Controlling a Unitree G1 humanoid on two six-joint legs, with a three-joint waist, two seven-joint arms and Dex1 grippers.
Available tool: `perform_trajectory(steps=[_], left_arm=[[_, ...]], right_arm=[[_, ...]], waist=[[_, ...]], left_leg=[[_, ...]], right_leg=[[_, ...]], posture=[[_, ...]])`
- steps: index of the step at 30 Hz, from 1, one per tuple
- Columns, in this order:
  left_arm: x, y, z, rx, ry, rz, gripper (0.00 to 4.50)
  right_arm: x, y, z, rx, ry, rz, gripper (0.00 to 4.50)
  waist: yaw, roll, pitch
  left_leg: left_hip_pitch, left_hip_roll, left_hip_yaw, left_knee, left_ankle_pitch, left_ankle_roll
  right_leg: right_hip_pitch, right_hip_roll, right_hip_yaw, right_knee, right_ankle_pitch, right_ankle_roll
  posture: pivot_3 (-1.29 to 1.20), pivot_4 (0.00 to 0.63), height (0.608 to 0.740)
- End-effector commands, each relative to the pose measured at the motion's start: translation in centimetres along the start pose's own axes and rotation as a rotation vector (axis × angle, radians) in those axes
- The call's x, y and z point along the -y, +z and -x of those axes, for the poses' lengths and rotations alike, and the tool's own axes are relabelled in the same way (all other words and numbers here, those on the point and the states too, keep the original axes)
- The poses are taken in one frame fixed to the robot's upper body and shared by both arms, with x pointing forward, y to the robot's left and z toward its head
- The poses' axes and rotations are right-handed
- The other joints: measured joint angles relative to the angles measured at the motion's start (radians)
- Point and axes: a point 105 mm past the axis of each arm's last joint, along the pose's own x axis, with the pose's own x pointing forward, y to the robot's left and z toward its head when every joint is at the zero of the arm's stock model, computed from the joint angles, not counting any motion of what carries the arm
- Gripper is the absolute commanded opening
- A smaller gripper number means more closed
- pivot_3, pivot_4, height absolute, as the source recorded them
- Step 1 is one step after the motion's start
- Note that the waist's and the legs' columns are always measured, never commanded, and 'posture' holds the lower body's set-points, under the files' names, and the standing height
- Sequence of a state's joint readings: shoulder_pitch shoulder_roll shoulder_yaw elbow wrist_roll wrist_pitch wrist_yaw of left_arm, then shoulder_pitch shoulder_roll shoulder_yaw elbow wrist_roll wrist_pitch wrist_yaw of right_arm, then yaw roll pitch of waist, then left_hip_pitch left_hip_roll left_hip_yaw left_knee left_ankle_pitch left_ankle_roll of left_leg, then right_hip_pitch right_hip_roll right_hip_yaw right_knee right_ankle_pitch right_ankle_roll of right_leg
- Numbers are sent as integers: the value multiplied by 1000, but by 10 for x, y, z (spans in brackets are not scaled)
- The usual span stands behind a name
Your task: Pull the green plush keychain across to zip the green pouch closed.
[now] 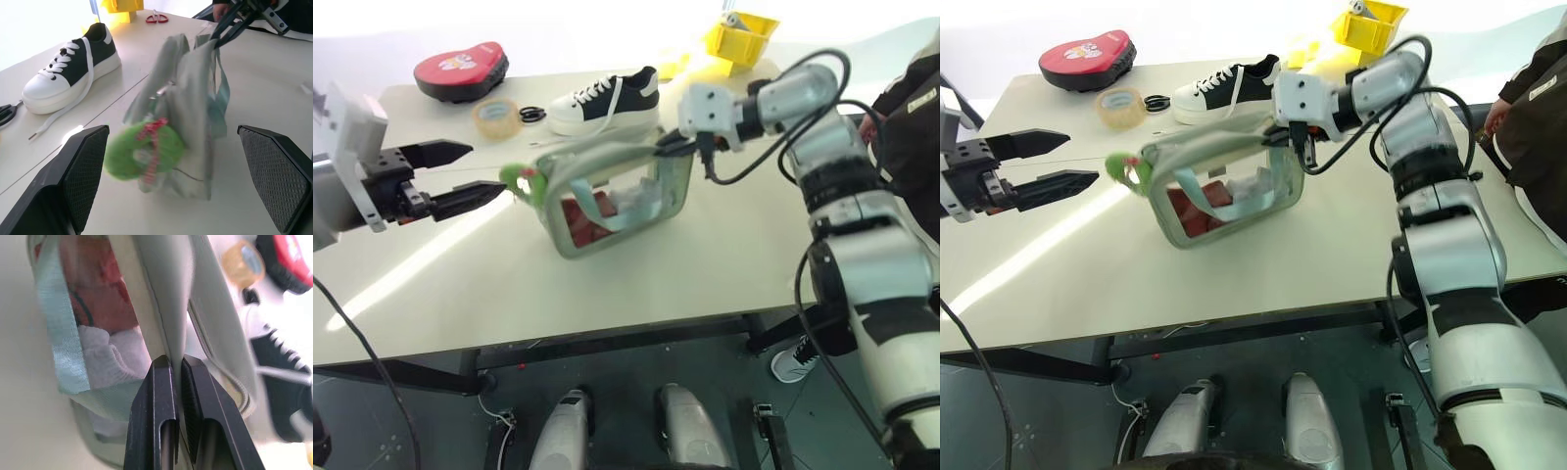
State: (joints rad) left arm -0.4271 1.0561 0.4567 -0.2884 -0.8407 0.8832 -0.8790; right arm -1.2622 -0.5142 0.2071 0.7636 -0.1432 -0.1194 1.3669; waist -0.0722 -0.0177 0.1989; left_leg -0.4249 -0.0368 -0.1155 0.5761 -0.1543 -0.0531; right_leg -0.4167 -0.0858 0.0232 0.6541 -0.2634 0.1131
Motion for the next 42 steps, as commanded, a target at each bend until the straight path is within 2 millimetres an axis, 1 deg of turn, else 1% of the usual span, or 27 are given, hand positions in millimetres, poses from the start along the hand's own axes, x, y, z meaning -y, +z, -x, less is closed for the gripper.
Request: perform_trajectory(steps=[1,2,3,4,5,6,9,13,14,16,18,21,25,26,30,32,35,39,42], left_arm=[[-5,13,7,29,26,-54,4500],[-6,13,6,27,27,-55,4500],[-7,13,6,26,28,-55,4500],[-8,13,4,26,25,-58,4500],[-8,13,4,26,23,-59,4500],[-8,14,3,28,19,-61,4500],[-10,14,1,32,16,-60,4500],[-11,14,-5,43,0,-63,4500],[-11,14,-6,45,-3,-67,4500],[-12,16,-7,51,-10,-72,4500],[-12,17,-8,52,-11,-74,4500],[-13,16,-6,46,-5,-79,4500],[-13,16,-2,42,2,-83,4500],[-13,16,-2,41,3,-84,4500],[-14,16,1,34,15,-85,4500],[-14,16,1,37,16,-85,4500],[-14,16,2,36,18,-87,4500],[-15,17,2,34,20,-90,4500],[-15,17,1,35,19,-91,4500]], right_arm=[[-28,19,-2,24,63,-68,18],[-41,19,-5,16,83,-93,18],[-50,20,-7,10,91,-110,18],[-60,25,-10,24,99,-158,18],[-66,30,-12,35,103,-193,18],[-70,39,-14,62,100,-239,18],[-58,60,-17,114,35,-277,18],[-24,85,-22,178,-86,-307,18],[-18,90,-24,185,-100,-309,18],[-15,95,-29,185,-107,-299,18],[-19,95,-33,176,-90,-291,18],[-19,87,-37,141,-113,-269,18],[5,77,-24,92,-244,-234,18],[8,76,-21,89,-258,-232,18],[15,83,-9,109,-288,-282,18],[17,83,-7,108,-313,-298,18],[18,82,-7,103,-337,-319,18],[14,82,-10,113,-331,-343,18],[7,77,-18,109,-310,-326,18]], waist=[[2,0,0],[4,-1,-1],[3,-1,-1],[1,-1,-1],[-1,-1,-1],[-3,-1,-1],[-9,-1,-1],[-6,-1,-1],[1,-1,-1],[7,-1,-1],[18,-2,-1],[25,-2,-1],[29,-2,-2],[29,-2,-1],[27,-2,-1],[25,-2,-1],[25,-2,-1],[26,-2,-1],[26,-2,-1]], left_leg=[[0,0,0,0,0,0],[0,0,0,1,0,0],[0,0,-1,1,0,0],[1,0,-1,1,0,0],[1,0,0,1,0,0],[2,1,0,1,0,0],[2,2,1,0,0,0],[1,3,1,0,0,1],[1,3,0,0,0,0],[-2,2,0,1,0,0],[-3,1,0,1,0,0],[-3,0,1,1,0,0],[-2,0,0,1,0,0],[-2,0,0,2,0,0],[-2,1,0,1,0,0],[-2,1,0,1,0,0],[-2,1,0,1,0,0],[-2,1,0,1,0,0],[-3,1,0,1,0,0]], right_leg=[[-1,0,0,1,0,0],[-1,0,0,2,0,0],[0,0,0,2,0,0],[0,0,0,2,0,0],[0,0,0,2,0,0],[0,0,0,2,0,0],[0,2,1,2,0,-1],[-2,2,1,2,0,-1],[-2,3,1,2,0,-1],[-4,2,1,2,0,-1],[-4,2,1,1,0,-1],[-3,0,1,1,0,-1],[-3,0,0,1,1,-1],[-3,0,0,1,1,-1],[-3,0,0,1,1,-1],[-3,1,0,1,1,-2],[-3,1,0,1,1,-2],[-3,1,0,1,1,-2],[-3,1,0,1,1,-2]], posture=[[0,150,740],[0,150,740],[0,150,740],[0,150,740],[0,150,740],[0,150,740],[0,150,740],[0,150,740],[0,150,740],[0,150,740],[0,150,740],[0,150,740],[0,150,740],[0,150,740],[0,150,740],[0,150,740],[0,150,740],[0,150,740],[0,150,740]])
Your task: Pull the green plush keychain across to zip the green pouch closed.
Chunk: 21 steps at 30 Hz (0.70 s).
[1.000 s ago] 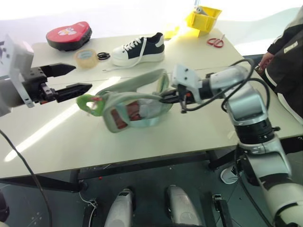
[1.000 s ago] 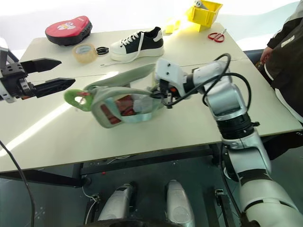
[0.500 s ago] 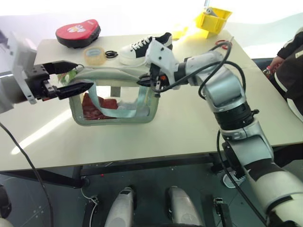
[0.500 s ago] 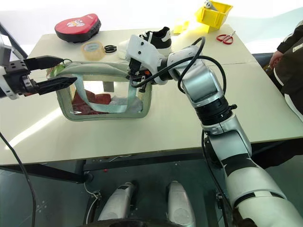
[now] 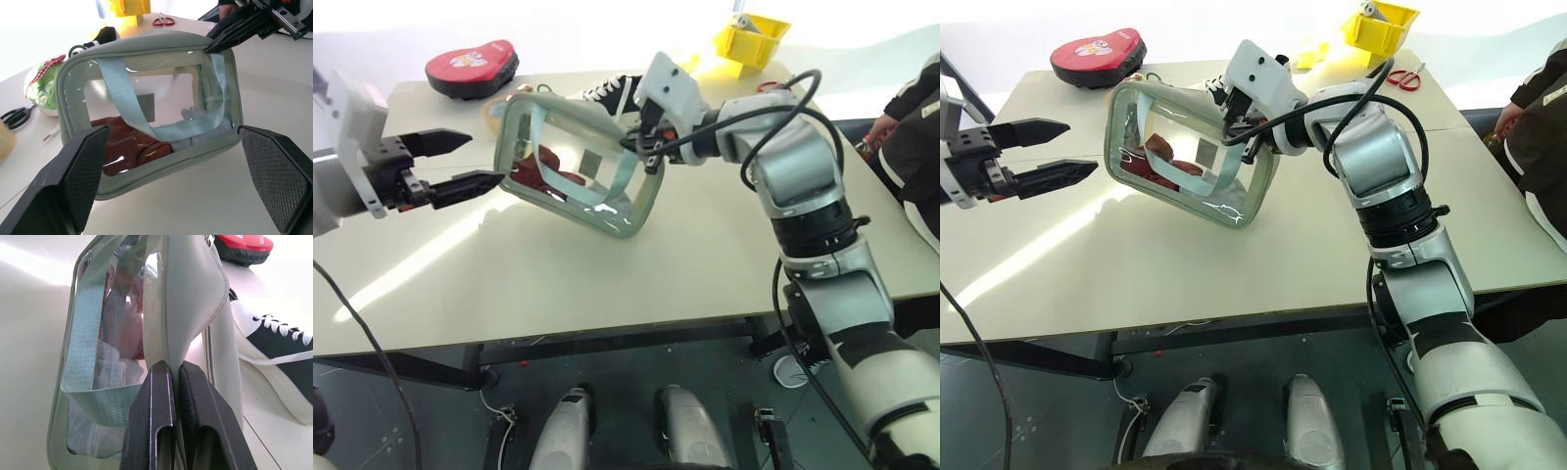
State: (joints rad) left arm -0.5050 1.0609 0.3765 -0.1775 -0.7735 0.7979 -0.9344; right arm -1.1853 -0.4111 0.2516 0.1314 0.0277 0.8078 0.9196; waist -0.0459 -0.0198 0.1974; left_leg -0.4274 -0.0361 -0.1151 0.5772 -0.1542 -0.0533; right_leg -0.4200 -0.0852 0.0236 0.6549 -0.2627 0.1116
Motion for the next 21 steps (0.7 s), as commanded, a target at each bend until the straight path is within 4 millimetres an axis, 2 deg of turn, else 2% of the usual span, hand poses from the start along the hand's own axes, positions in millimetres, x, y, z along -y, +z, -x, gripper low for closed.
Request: perform_trajectory(steps=[1,6,10,15,18,21], left_arm=[[-1,15,6,20,21,-64,4500],[-1,16,5,16,12,-68,4500],[-2,16,5,11,11,-68,4500],[-2,16,6,9,7,-67,4500],[-2,14,6,5,7,-65,4500],[-2,13,5,5,3,-65,4500]], right_arm=[[-5,12,2,68,6,75,18],[-19,9,-6,81,56,93,18],[-42,10,-10,104,137,80,18],[-71,9,-1,132,284,169,18],[-77,3,4,115,327,238,18],[-74,-1,4,102,314,277,18]], waist=[[0,0,0],[0,0,0],[-3,0,0],[-1,0,0],[0,0,0],[0,0,0]], left_leg=[[0,0,0,0,0,0],[0,0,0,0,0,0],[0,0,0,0,0,0],[0,0,0,0,0,0],[0,0,0,0,0,0],[0,0,0,0,0,0]], right_leg=[[0,0,0,0,0,0],[0,0,0,0,0,0],[0,0,0,0,0,0],[0,1,0,0,0,0],[1,1,0,0,0,0],[1,1,0,0,0,0]], posture=[[0,150,740],[0,150,740],[0,150,740],[0,150,740],[0,150,740],[0,150,740]])
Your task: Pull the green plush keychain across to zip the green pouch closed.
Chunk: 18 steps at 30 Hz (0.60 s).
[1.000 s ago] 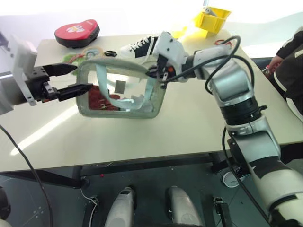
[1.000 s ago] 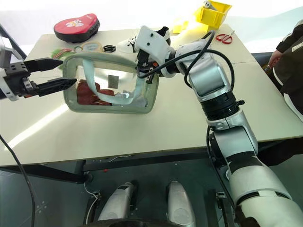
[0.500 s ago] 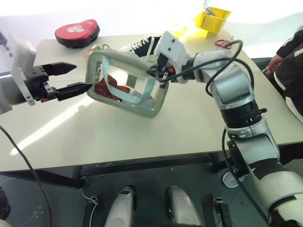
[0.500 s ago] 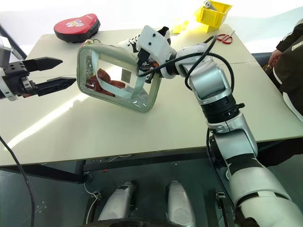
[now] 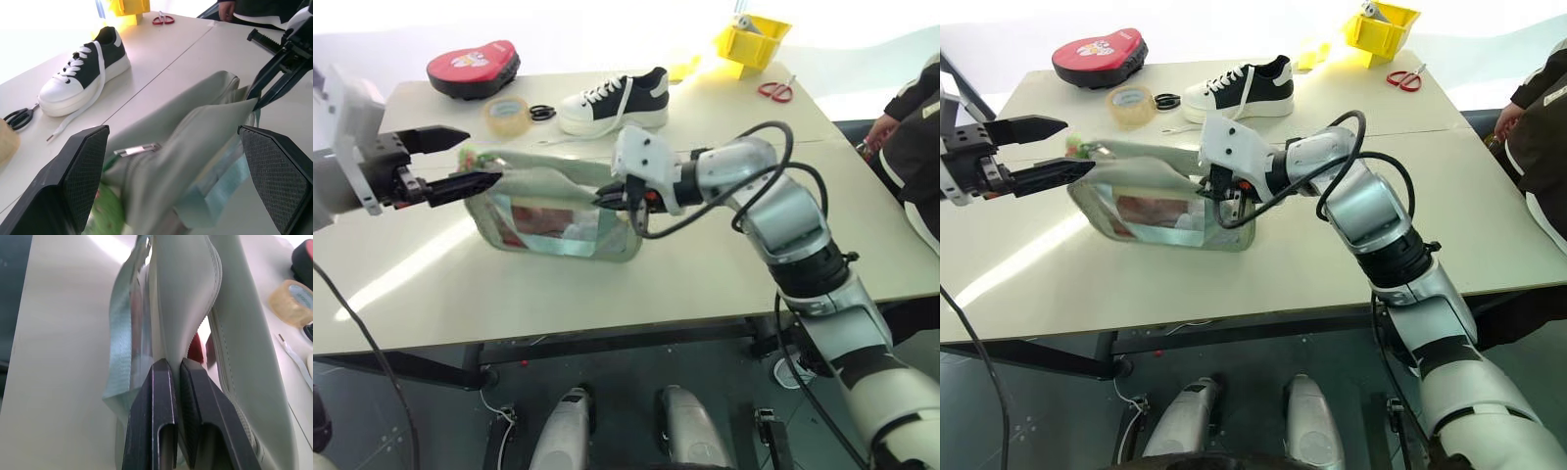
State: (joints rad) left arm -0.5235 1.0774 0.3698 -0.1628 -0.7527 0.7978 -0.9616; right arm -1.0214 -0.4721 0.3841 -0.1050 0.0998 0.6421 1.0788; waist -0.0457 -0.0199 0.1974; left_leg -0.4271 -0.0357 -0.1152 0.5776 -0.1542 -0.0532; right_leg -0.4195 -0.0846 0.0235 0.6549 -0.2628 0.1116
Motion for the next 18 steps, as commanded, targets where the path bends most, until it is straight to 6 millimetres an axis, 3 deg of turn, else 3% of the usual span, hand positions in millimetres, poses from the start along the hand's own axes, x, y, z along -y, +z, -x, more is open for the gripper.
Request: perform_trajectory(steps=[1,9,13,15,18], left_arm=[[1,10,2,20,4,-46,4500],[2,8,1,14,-7,-45,4500],[2,8,1,12,-13,-48,4500],[1,8,1,11,-13,-49,4500],[1,8,1,9,-13,-53,4500]], right_arm=[[2,8,3,23,-16,61,18],[6,9,3,28,-27,64,18],[4,14,7,49,0,29,1586],[4,17,10,58,5,11,2777],[6,25,25,87,45,-41,4184]], waist=[[-1,0,0],[0,0,0],[0,0,0],[0,0,0],[0,0,0]], left_leg=[[0,0,0,0,0,0],[0,0,0,0,0,0],[0,0,0,0,0,0],[0,0,0,0,0,0],[0,0,0,0,0,0]], right_leg=[[0,0,0,0,0,0],[0,0,0,0,0,0],[0,0,0,0,0,0],[0,0,0,0,0,0],[0,0,0,0,0,0]], posture=[[0,150,740],[0,150,740],[0,150,740],[0,150,740],[0,150,740]])
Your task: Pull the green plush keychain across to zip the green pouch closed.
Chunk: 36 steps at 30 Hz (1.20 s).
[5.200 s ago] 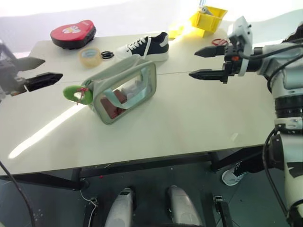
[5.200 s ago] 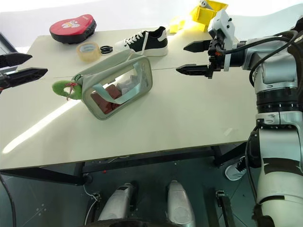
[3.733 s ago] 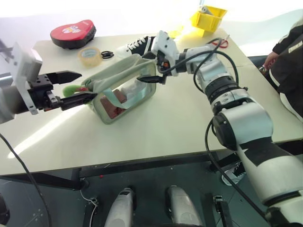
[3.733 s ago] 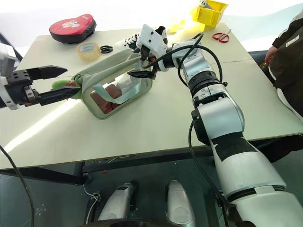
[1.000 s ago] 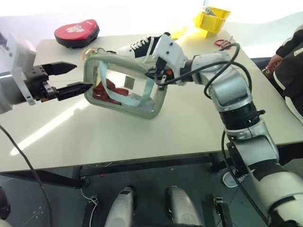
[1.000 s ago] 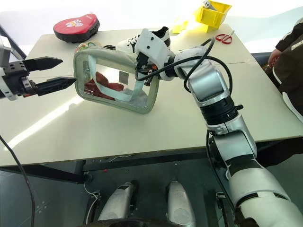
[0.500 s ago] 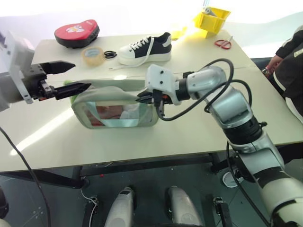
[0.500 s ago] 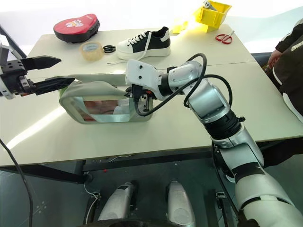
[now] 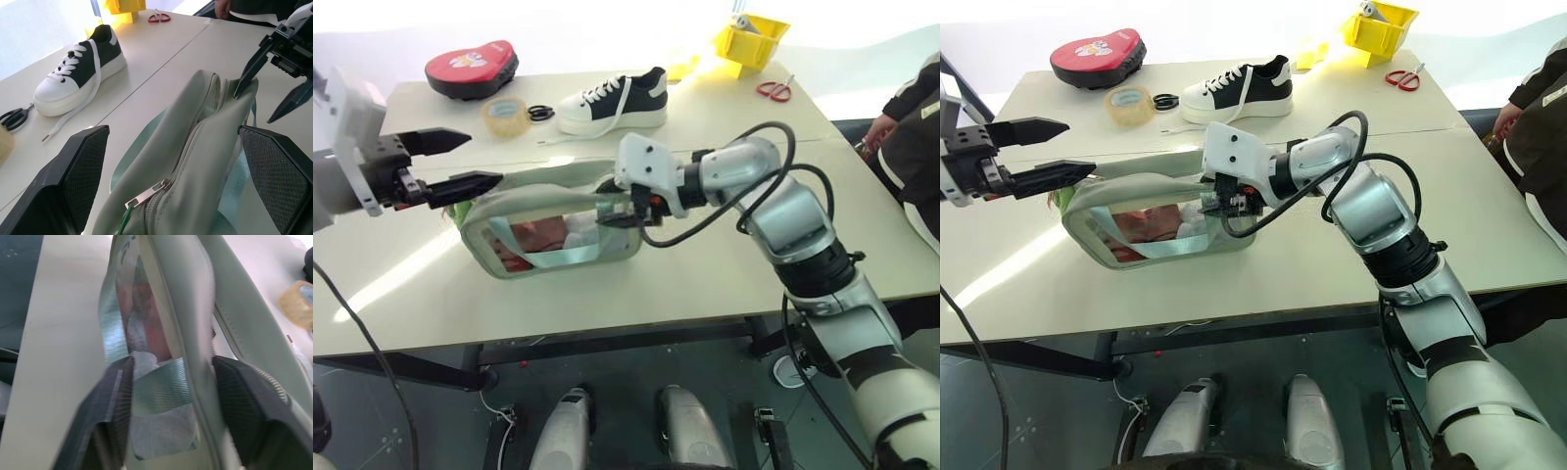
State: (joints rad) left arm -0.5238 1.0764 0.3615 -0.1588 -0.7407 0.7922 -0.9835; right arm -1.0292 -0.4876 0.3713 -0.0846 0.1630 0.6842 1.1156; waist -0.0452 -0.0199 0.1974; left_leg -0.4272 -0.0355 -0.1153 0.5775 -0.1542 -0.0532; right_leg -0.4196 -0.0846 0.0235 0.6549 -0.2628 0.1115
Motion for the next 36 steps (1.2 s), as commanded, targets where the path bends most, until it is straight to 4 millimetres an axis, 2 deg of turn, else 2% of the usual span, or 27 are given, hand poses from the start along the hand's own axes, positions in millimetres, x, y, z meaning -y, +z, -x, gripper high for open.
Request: perform_trajectory(steps=[1,4,8,16,19,26,33,36], left_arm=[[-1,10,2,17,5,-51,4500],[-2,10,4,14,9,-52,4500],[-4,10,7,8,25,-57,4500],[-7,8,10,-6,39,-57,4500],[-7,9,11,-10,40,-57,4500],[-10,6,15,-25,57,-52,4500],[-20,3,25,-42,106,-53,4500],[-40,-7,39,-60,180,-16,4500]], right_arm=[[7,31,27,85,3,25,4412],[18,32,41,95,-12,22,4412],[28,15,55,38,-18,85,4412],[28,-9,42,26,-12,81,4412],[26,-13,36,34,-9,58,3563],[20,-14,31,51,9,22,34],[18,-14,32,45,6,20,34],[17,-11,37,46,-1,20,34]], waist=[[0,0,0],[0,0,0],[0,0,0],[-5,0,0],[-2,0,0],[0,0,0],[-1,0,0],[0,0,0]], left_leg=[[0,0,0,0,0,0],[0,0,0,0,0,0],[0,0,0,0,0,0],[0,0,0,0,0,0],[0,0,0,0,0,0],[0,0,0,0,0,0],[0,0,0,0,0,0],[0,0,0,0,0,0]], right_leg=[[0,0,0,0,0,0],[0,0,0,0,0,0],[0,0,0,-1,0,0],[0,0,0,-1,0,0],[0,0,0,-1,0,0],[0,0,0,-1,0,0],[0,0,0,-1,0,0],[0,0,0,-1,0,0]], posture=[[0,150,740],[0,150,740],[0,150,740],[0,150,740],[0,150,740],[0,150,740],[0,150,740],[0,150,740]])
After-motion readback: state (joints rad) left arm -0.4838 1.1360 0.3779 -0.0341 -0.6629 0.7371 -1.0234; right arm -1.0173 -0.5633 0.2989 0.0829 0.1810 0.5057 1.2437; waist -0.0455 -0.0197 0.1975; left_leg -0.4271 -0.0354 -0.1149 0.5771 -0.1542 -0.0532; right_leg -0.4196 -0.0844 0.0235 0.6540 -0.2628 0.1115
